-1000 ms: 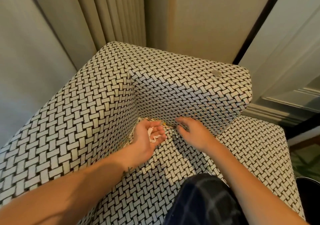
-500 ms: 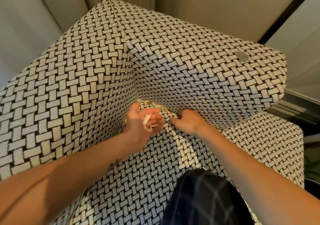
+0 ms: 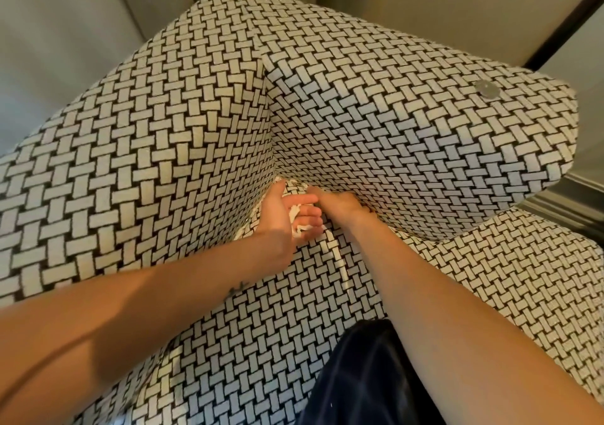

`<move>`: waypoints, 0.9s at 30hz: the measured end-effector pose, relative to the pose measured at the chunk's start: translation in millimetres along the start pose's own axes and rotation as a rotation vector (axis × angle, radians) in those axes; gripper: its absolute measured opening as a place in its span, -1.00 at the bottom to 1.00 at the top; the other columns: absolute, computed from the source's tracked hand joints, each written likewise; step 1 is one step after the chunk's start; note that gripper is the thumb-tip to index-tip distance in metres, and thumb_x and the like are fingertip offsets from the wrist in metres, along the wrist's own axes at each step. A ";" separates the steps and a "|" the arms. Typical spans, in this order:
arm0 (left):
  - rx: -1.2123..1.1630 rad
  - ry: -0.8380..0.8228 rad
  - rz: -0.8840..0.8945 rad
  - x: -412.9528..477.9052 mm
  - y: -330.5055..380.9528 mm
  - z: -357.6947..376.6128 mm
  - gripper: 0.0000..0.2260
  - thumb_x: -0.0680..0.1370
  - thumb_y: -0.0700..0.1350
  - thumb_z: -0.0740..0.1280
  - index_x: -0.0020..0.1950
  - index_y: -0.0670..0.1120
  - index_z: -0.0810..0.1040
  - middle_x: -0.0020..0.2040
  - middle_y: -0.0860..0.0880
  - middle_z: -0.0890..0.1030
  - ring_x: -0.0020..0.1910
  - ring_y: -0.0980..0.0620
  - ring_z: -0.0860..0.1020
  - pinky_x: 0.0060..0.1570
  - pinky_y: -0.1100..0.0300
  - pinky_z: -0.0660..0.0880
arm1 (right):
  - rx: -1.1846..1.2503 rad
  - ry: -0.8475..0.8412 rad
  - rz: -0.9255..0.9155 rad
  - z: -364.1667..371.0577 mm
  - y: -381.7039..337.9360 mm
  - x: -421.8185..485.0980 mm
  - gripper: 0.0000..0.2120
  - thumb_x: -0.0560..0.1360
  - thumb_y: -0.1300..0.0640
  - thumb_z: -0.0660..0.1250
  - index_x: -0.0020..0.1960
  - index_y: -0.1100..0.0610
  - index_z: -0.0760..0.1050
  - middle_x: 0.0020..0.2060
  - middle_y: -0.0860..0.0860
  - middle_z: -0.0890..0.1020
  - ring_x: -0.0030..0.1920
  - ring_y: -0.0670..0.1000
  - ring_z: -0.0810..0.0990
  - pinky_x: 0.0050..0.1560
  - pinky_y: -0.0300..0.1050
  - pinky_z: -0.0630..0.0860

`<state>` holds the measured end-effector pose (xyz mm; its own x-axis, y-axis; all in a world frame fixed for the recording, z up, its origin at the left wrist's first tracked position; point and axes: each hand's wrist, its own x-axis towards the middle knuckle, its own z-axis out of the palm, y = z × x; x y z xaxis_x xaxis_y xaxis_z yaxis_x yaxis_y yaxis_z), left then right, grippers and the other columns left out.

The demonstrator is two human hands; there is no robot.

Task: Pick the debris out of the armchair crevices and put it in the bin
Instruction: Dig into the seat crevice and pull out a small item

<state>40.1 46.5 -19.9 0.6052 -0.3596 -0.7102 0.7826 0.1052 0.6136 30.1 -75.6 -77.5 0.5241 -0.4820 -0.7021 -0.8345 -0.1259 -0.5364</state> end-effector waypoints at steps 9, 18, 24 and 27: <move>0.018 0.032 -0.017 -1.8 -4.5 -1.6 -0.48 0.70 0.17 0.03 -0.14 -0.22 0.51 -0.39 -0.16 0.58 -0.53 -0.02 0.49 -0.43 0.15 0.48 | -0.259 0.430 0.008 18.0 4.3 6.9 -0.49 0.55 -0.30 0.13 -0.05 0.06 0.67 -0.01 0.06 0.66 0.23 0.14 0.48 0.32 0.08 0.21; 0.050 0.052 -0.007 -2.4 -6.6 -1.3 -0.49 0.70 0.16 0.02 -0.14 -0.19 0.49 -0.38 -0.15 0.57 -0.51 -0.01 0.48 -0.35 0.09 0.48 | -0.121 0.541 -0.135 22.8 17.4 7.8 -0.61 0.57 -0.16 0.19 -0.25 0.00 0.64 -0.28 -0.02 0.62 -0.03 0.08 0.51 0.21 0.03 0.25; 0.065 0.053 0.015 -4.9 -5.9 -1.2 -0.52 0.71 0.13 0.03 -0.11 -0.20 0.50 -0.35 -0.15 0.58 -0.48 -0.01 0.51 -0.37 0.10 0.52 | 0.142 0.511 -0.257 18.5 26.1 2.4 -0.63 0.61 -0.12 0.27 -0.21 0.05 0.68 -0.40 -0.03 0.64 -0.20 0.08 0.57 0.23 -0.03 0.26; 0.089 0.044 0.038 -5.1 -7.0 -2.9 -0.54 0.71 0.12 0.04 -0.05 -0.20 0.52 -0.32 -0.14 0.59 -0.44 0.00 0.53 -0.40 0.14 0.54 | 0.354 0.418 -0.316 9.9 32.0 -4.3 -0.64 0.58 -0.07 0.36 -0.30 0.09 0.65 -0.58 -0.12 0.47 -0.46 -0.02 0.40 0.07 0.04 0.47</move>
<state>31.9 50.3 -21.6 0.6418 -0.3153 -0.6991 0.7439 0.0347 0.6673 2.8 -69.0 -96.3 0.5652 -0.7758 -0.2805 -0.5058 -0.0573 -0.8607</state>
